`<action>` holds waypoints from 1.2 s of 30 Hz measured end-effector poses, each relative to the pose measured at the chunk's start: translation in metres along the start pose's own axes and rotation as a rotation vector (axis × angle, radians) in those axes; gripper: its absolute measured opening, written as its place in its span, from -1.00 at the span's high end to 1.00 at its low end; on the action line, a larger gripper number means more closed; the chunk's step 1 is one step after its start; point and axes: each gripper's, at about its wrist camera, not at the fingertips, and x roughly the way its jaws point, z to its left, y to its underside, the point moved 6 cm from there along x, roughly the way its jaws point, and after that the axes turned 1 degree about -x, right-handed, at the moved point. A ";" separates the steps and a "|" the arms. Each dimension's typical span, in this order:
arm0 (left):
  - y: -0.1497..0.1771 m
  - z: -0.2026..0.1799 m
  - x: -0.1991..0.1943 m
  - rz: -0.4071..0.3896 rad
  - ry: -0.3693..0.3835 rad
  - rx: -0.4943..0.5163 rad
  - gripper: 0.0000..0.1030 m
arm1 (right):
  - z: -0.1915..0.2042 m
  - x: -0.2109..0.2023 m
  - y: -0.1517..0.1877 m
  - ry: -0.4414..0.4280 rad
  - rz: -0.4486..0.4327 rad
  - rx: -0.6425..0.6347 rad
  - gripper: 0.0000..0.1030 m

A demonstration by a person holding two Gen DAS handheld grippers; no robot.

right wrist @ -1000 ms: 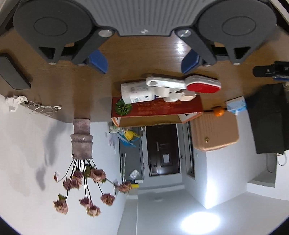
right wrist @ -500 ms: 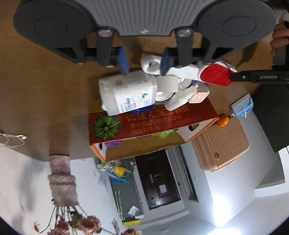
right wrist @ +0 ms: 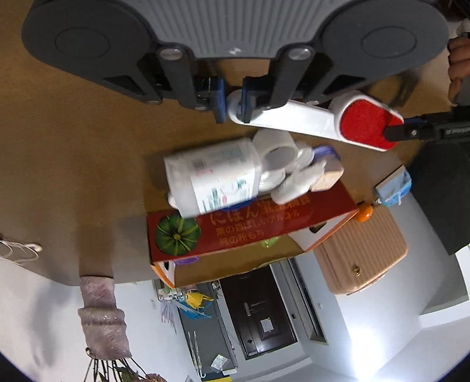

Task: Organize rigid objects
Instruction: 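Grasp the red-and-white lint roller with the left tool, then carry the lint roller into the box and open the left tool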

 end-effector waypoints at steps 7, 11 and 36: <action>0.054 -0.032 -0.042 -0.001 0.025 0.003 0.03 | -0.016 -0.042 0.030 0.002 0.004 0.060 0.78; 0.065 -0.035 -0.046 -0.007 0.043 -0.016 0.05 | -0.019 -0.049 0.034 0.011 0.000 0.066 0.78; -0.151 -0.030 0.058 -0.090 0.089 -0.019 0.06 | -0.045 0.071 -0.194 -0.085 -0.108 0.104 0.79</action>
